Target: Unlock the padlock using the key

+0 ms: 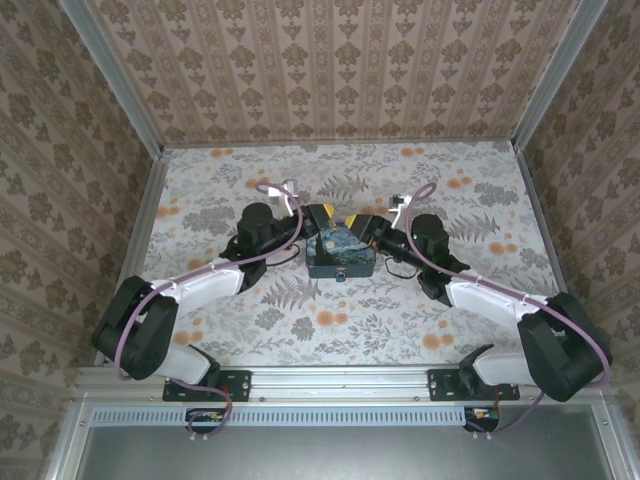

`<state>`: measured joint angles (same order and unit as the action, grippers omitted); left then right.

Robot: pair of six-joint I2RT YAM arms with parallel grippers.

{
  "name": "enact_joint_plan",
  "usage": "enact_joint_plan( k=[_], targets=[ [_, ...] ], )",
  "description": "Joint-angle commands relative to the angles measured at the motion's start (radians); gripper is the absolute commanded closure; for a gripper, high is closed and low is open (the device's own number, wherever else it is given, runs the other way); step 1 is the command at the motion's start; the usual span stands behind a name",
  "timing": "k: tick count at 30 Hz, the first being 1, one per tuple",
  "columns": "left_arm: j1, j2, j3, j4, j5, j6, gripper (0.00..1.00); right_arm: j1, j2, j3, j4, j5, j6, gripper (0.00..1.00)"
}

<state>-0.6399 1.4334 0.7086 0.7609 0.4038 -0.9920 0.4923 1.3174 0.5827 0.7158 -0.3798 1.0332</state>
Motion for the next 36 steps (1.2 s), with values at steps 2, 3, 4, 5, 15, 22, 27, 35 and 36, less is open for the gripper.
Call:
enact_joint_plan(
  k=[2,3,4,5,15,22,27,35,36],
  targets=[
    [0.006,0.012,0.021,0.105,-0.017,-0.056,1.0,-0.001,0.055,0.043,0.207,-0.055,0.032,0.46],
    [0.005,0.012,0.019,0.118,-0.02,-0.066,1.0,-0.002,0.066,0.045,0.239,-0.061,0.04,0.46],
    [0.003,0.013,0.016,0.128,-0.022,-0.075,1.0,-0.002,0.093,0.047,0.263,-0.066,0.048,0.47],
    [0.003,0.013,0.014,0.134,-0.024,-0.08,1.0,-0.001,0.108,0.05,0.283,-0.069,0.056,0.47],
    [-0.007,0.021,0.009,0.153,-0.042,-0.099,1.0,0.01,0.189,0.088,0.375,-0.115,0.092,0.58],
    [-0.01,0.031,0.014,0.163,-0.045,-0.102,1.0,0.024,0.203,0.092,0.379,-0.135,0.095,0.66],
    [-0.01,0.042,0.019,0.176,-0.045,-0.107,1.0,0.031,0.216,0.098,0.376,-0.144,0.1,0.71],
    [-0.012,0.048,0.02,0.18,-0.051,-0.111,1.0,0.034,0.227,0.1,0.369,-0.147,0.102,1.0],
    [-0.012,0.048,0.02,0.179,-0.05,-0.112,1.0,0.034,0.226,0.098,0.365,-0.146,0.098,1.0]
  ],
)
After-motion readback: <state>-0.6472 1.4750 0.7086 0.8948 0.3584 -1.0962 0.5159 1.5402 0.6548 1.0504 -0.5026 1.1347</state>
